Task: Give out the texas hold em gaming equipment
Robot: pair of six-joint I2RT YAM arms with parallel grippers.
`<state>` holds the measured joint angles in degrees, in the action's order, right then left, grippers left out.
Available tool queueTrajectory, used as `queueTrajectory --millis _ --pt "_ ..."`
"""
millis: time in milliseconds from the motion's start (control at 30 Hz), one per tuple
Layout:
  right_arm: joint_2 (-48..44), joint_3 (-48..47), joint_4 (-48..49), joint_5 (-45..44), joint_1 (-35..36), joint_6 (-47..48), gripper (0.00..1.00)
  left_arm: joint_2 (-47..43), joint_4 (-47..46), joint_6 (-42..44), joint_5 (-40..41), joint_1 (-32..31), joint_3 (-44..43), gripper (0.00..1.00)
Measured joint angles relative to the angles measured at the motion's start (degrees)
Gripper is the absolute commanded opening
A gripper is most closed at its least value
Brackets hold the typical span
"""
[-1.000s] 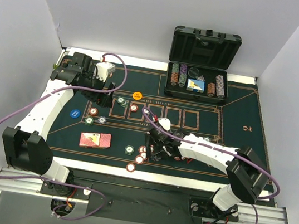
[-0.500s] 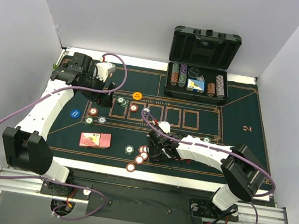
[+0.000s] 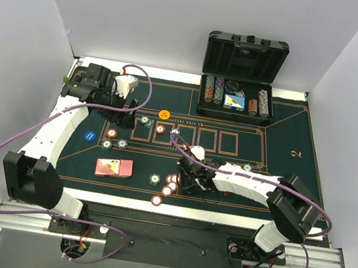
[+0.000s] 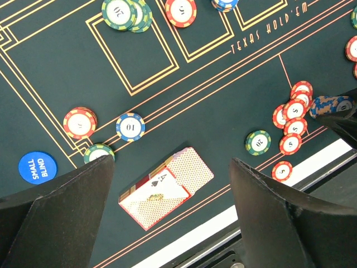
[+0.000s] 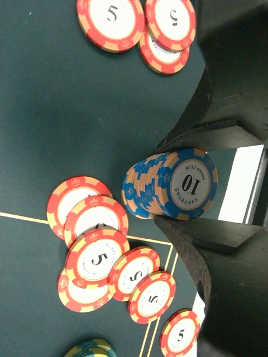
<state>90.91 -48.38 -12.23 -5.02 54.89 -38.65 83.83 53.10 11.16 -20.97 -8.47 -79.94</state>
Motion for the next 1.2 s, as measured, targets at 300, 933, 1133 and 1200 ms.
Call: queueTrajectory --millis 300,933,1133,1200 --pt "-3.39 0.07 -2.62 -0.31 0.0 0.11 0.3 -0.02 -0.28 0.0 -0.04 0.0 0.85 0.95" --pt "-6.01 -10.1 -9.03 -2.27 -14.53 3.67 0.27 -0.55 -0.72 1.07 -0.28 0.0 2.32 0.95" --pt "-3.15 -11.1 -7.89 -5.86 -24.98 3.72 0.27 -0.87 -0.39 1.81 -0.28 0.0 3.65 0.95" --pt "-0.87 -11.1 -7.17 -6.99 -27.36 3.56 0.27 -0.98 -0.22 2.01 -0.28 0.0 3.65 0.95"
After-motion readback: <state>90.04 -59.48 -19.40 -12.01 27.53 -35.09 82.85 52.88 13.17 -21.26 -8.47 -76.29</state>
